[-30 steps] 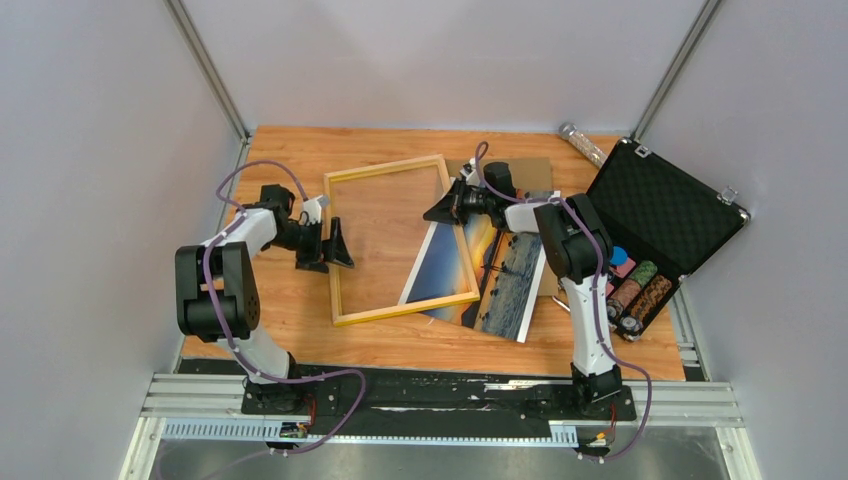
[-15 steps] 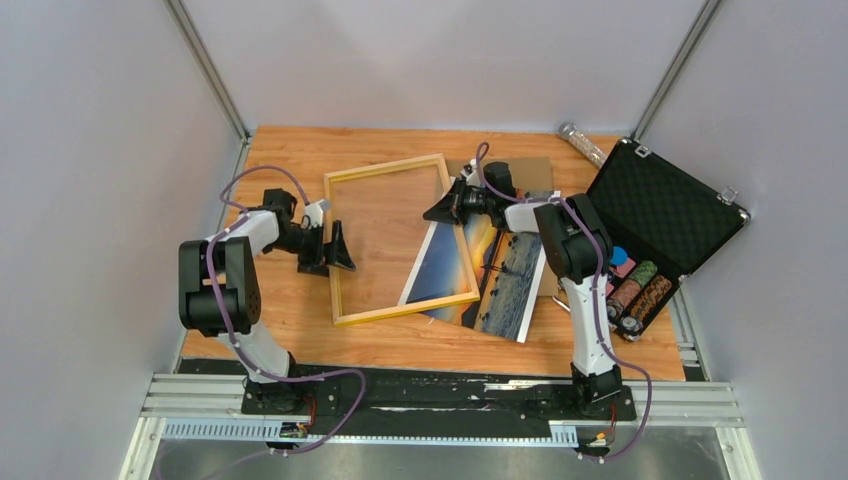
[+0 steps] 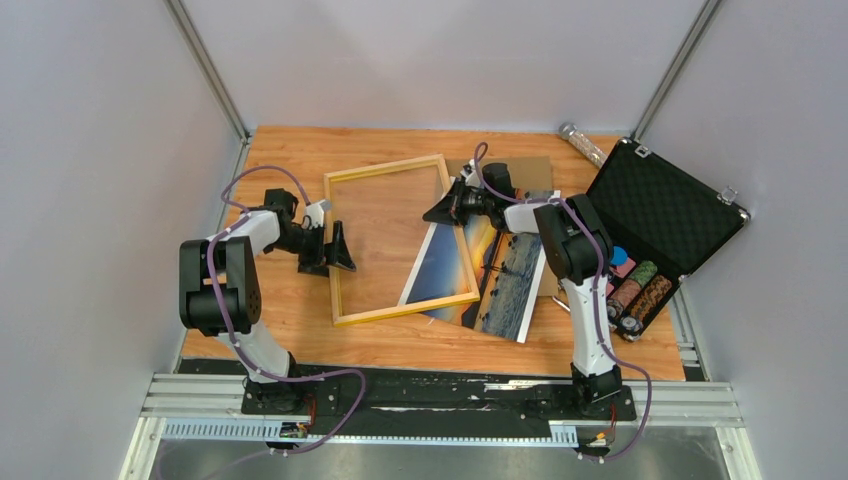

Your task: Put the photo into the frame

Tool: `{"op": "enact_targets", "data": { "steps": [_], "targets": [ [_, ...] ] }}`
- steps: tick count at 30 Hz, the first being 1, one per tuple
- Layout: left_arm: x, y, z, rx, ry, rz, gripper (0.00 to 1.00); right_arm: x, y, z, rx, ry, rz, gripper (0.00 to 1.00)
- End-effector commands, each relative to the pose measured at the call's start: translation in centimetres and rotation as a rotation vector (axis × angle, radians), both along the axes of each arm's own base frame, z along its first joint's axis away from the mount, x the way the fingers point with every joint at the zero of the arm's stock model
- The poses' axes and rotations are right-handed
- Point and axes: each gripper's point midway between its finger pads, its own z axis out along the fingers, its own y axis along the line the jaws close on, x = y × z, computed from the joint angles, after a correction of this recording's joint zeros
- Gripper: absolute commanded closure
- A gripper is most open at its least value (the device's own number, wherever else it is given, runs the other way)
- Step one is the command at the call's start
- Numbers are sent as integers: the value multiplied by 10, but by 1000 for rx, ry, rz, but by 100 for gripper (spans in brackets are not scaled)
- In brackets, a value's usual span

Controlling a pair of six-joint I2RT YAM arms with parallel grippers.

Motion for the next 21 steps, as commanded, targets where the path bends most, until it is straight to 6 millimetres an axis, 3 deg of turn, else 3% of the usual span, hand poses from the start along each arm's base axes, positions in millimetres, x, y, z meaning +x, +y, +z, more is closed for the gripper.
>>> {"op": "enact_targets", "data": {
  "steps": [1,21],
  "targets": [
    [-5,-26,9,-110,2,-44,0,-16,14,-12,-83,-27,25,100],
    [-4,-28,11,-111,-5,-52,0,-9,16,-17,-181,-105,30,100]
  ]
}}
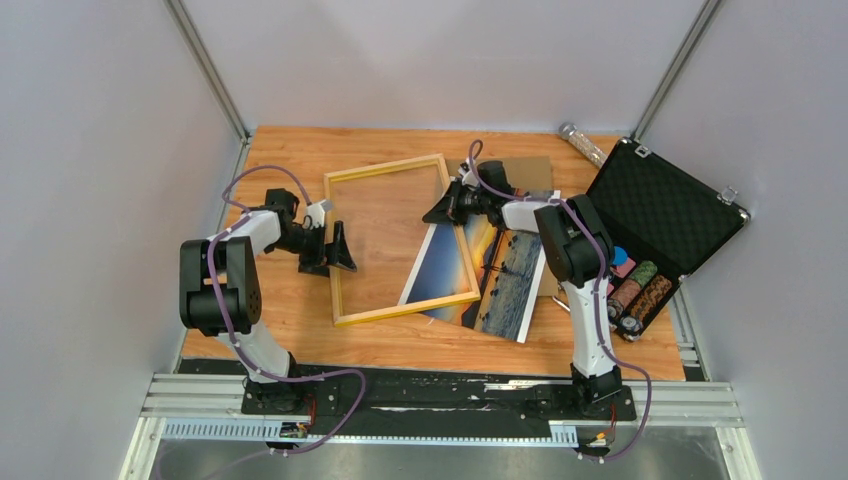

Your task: Put the photo into the frame

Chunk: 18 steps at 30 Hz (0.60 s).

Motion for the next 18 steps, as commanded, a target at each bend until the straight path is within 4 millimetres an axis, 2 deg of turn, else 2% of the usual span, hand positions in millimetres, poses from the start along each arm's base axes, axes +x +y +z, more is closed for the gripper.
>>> {"op": "enact_targets", "data": {
  "steps": [1,18],
  "targets": [
    [-3,-26,11,-112,-6,-47,0,-8,15,-9,-71,-32,29,100],
    [4,-23,26,-85,-63,-49,0,4,11,-15,-181,-70,14,100]
  ]
}}
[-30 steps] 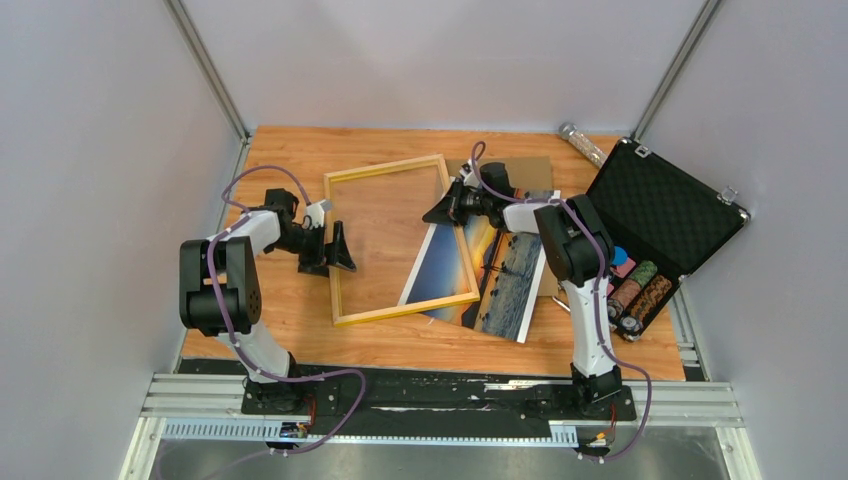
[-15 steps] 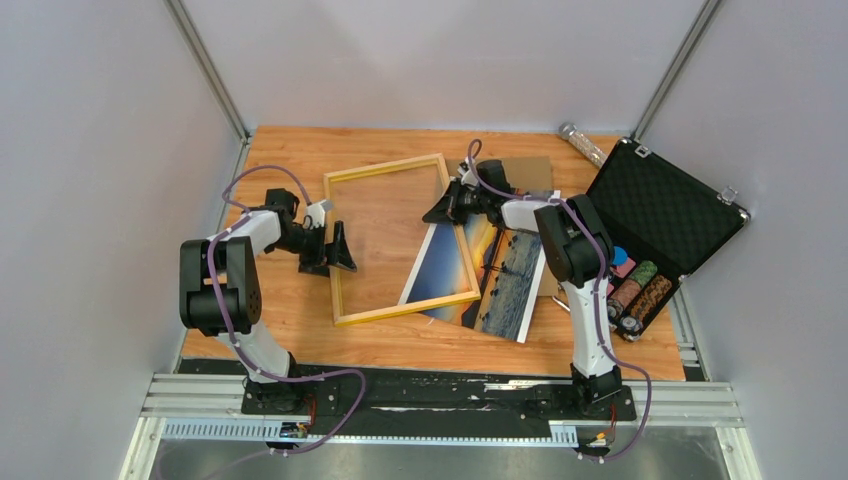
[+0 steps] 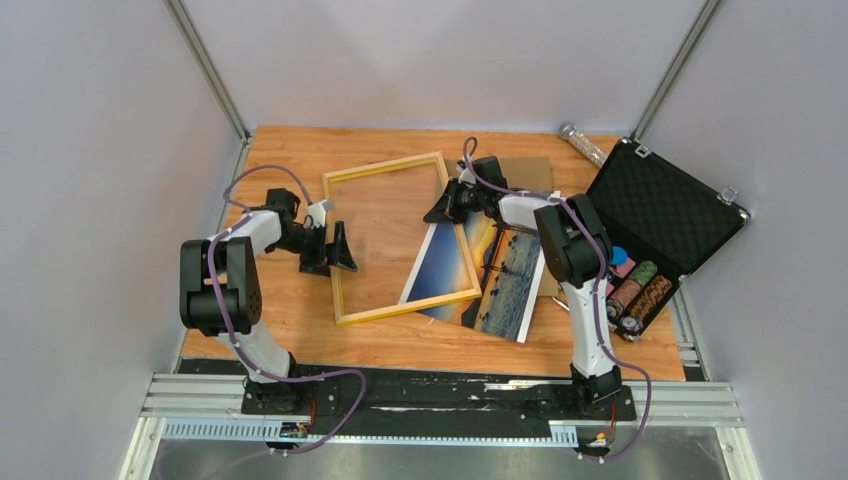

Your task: Put the photo into the frame

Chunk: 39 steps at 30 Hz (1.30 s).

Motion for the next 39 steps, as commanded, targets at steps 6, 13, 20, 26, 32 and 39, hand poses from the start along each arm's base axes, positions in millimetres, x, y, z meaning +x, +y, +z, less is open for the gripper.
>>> {"op": "enact_targets", "data": {
  "steps": [6,13,20,26,32,39],
  "targets": [
    [16,-14,45,-28,-140,-40,0,2,12,-6,-79,-66,12,100],
    [49,-4,84,32,-278,-3,0,-1,9,-9,-105,-63,13,100],
    [68,-2,102,40,-320,24,0,0,9,-11,-114,-69,15,100],
    [76,-5,97,31,-313,49,0,1,9,-16,-125,-67,15,100],
    [82,-30,88,15,-302,35,0,1,9,-17,-133,-70,16,100],
    [91,-72,68,-73,-234,26,0,0,8,-18,-139,-68,16,100]
  ]
}}
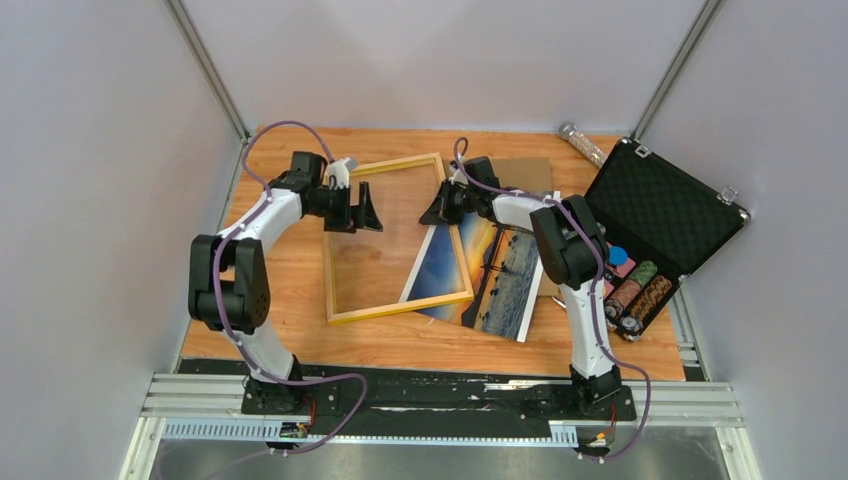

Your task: Put the photo into the frame

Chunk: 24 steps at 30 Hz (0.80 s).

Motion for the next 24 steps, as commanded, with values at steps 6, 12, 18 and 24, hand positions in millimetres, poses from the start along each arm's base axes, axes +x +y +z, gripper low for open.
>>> {"op": "enact_targets", "data": {
  "steps": [6,12,18,24],
  "targets": [
    [19,-55,-11,-151,35,-20,0,2,-2,-13,-66,-24,0,100],
    [21,-74,-18,-206,37,-35,0,1,-2,-16,-71,-18,-1,100],
    [27,-85,-24,-239,37,-38,0,1,-1,-16,-73,-19,0,100],
    [27,-89,-32,-239,51,-37,0,1,-1,-16,-74,-17,1,100]
  ]
}}
